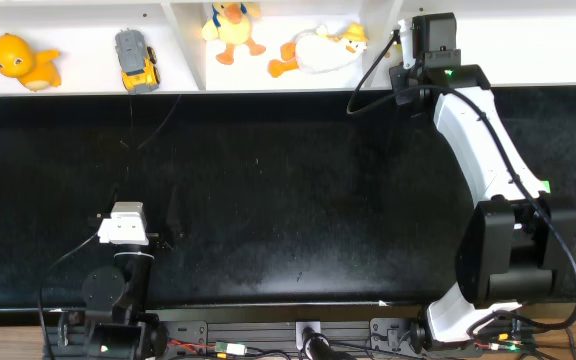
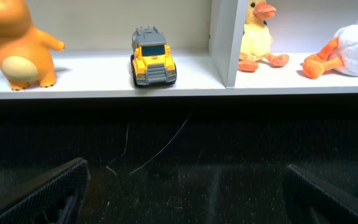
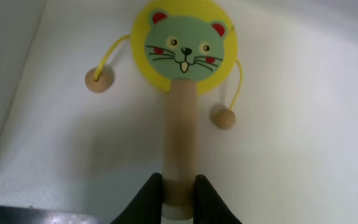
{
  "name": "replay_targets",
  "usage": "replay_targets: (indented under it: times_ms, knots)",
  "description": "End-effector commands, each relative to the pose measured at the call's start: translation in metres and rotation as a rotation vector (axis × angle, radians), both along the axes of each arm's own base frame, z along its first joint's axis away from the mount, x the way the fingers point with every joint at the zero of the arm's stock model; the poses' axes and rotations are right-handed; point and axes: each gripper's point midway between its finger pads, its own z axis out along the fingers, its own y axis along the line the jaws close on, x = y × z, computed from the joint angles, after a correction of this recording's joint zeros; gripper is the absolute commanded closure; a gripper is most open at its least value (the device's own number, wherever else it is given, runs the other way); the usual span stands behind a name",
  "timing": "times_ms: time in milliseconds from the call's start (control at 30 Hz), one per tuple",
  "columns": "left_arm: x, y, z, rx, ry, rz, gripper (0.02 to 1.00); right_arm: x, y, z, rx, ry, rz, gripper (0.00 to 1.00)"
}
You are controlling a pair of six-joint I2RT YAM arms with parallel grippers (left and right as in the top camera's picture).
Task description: Store Toys
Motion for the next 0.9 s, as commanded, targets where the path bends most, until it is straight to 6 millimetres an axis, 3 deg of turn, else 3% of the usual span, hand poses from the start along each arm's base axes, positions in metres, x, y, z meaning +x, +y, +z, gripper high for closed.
replay_targets:
  times_ms: [33,133,300,433,533,600,767,900]
  knots:
    - [0.000,0.000,0.001,0.007,-0.008,0.002,0.020,0.013,0.006,0.013,0.052,-0.047,-0.007,0.720]
    - [0.000,0.000,0.001,0.007,-0.008,0.002,0.020,0.012,0.006,0.013,0.053,-0.047,-0.006,0.603]
    - [0.000,0.000,0.001,0.007,-0.008,0.002,0.020,0.002,0.006,0.016,0.058,-0.020,-0.015,0.608]
    - [0.000,0.000,0.001,0.007,-0.008,0.002,0.020,-0.023,0.004,0.029,0.057,0.010,-0.021,0.557]
    - [0.000,0.000,0.001,0.007,-0.008,0.001,0.020,-0.054,-0.002,0.039,0.039,0.029,-0.028,0.272]
    - [0.000,0.000,0.001,0.007,-0.008,0.001,0.020,-0.075,-0.009,0.046,0.017,0.025,-0.042,0.003]
    - [0.000,0.000,0.001,0.007,-0.008,0.002,0.020,-0.133,-0.030,0.071,-0.060,0.001,-0.096,0.007]
    - [0.000,0.000,0.001,0.007,-0.008,0.002,0.020,-0.162,-0.033,0.087,-0.061,0.003,-0.097,0.007]
